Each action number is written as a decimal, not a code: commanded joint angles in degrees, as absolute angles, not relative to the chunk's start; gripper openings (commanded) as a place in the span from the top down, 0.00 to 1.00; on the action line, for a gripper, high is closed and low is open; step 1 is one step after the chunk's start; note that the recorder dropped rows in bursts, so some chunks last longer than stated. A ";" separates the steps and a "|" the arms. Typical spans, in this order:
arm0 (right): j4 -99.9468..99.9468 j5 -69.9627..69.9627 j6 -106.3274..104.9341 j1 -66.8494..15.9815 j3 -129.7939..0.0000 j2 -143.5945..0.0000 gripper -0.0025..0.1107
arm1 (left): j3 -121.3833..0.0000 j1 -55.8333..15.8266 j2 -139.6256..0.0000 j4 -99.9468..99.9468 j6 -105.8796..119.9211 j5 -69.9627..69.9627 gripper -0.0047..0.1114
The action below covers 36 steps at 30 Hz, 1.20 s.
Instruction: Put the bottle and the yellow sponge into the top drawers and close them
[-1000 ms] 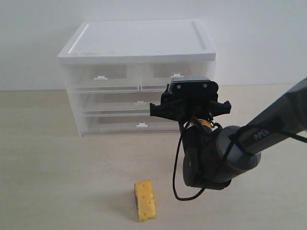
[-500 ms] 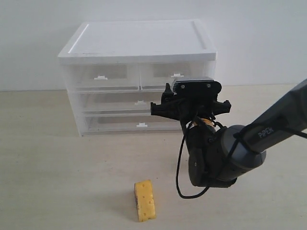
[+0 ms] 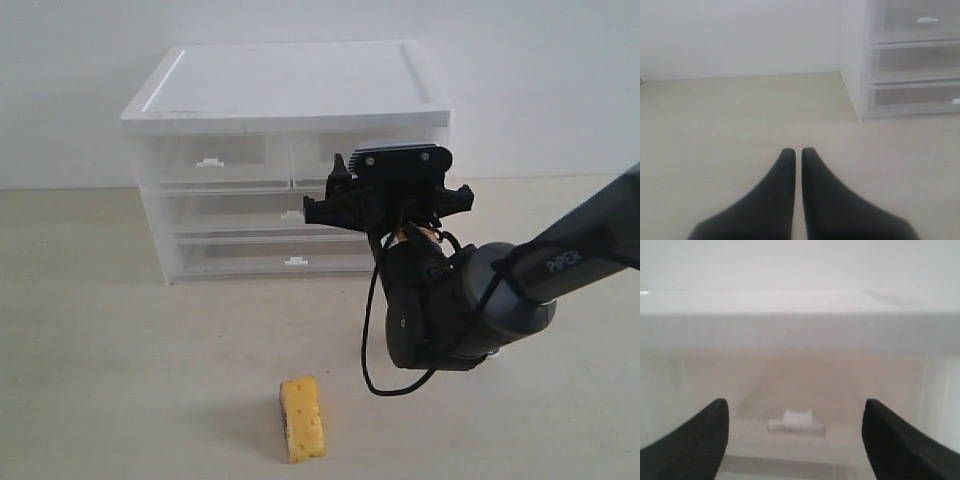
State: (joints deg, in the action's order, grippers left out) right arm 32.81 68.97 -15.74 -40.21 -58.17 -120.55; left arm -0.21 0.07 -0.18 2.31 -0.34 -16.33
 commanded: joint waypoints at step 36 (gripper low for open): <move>38.18 65.28 -20.96 -41.13 -58.65 -119.75 0.37 | 0.00 0.33 0.00 1.90 -0.42 -16.28 0.92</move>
